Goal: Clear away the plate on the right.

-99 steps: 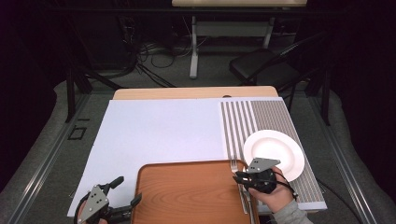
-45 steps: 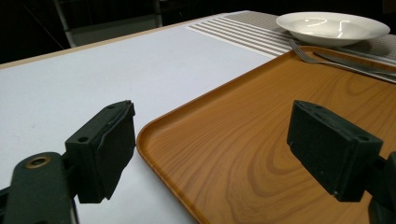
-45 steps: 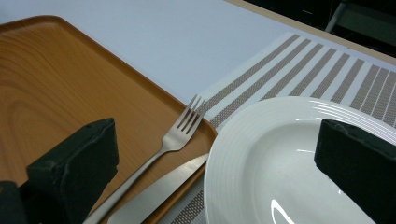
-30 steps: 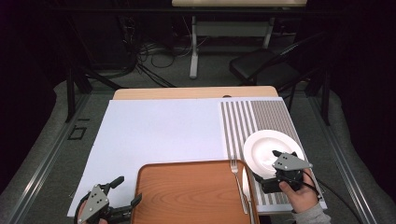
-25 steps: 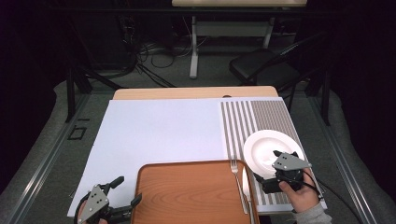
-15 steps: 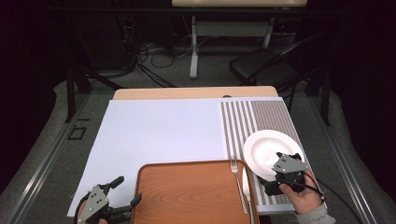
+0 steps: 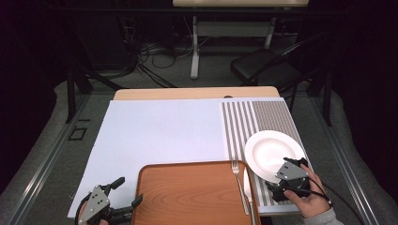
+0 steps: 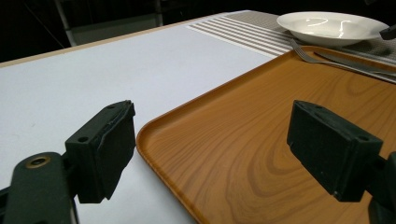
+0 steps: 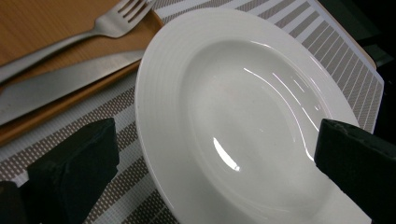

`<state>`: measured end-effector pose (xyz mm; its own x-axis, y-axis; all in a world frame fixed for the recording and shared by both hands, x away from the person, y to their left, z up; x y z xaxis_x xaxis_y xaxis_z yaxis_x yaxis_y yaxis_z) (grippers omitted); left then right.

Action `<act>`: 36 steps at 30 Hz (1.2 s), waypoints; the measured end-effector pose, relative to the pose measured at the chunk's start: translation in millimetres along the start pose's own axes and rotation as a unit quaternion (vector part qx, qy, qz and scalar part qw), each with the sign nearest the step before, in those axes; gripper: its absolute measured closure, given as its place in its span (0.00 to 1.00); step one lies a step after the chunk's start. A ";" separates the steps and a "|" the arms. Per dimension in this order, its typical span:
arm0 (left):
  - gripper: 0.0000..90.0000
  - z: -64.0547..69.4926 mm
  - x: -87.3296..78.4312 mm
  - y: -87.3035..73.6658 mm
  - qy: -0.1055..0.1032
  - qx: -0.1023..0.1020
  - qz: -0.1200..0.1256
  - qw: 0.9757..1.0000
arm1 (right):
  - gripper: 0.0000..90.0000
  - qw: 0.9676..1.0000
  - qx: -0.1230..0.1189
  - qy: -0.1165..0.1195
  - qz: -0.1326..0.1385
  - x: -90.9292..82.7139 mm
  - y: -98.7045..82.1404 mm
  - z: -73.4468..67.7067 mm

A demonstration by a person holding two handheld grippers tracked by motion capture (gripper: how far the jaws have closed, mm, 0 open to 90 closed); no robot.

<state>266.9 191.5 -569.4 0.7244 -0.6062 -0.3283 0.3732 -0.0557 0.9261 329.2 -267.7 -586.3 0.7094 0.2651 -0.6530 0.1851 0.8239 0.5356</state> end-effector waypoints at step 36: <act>0.17 0.1 -1.0 -0.1 -0.001 0.002 0.000 1.000 | 0.00 0.994 -0.052 -0.035 -0.088 17.0 -40.3 13.7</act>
<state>266.0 192.0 -569.1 0.7235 -0.6070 -0.3289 0.3715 -0.0592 0.9265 343.1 -303.3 -611.7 0.7181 0.0799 -0.6913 0.2424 0.9024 0.3562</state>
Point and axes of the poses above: each handheld gripper's, and its own axes: x roughly forward along the jaws, y roughly out of its top, z roughly to its right, the point moved 10 cm from there along x, roughly forward along the jaws, and after that the axes turned 12 degrees about -x, right-handed, at the moved point
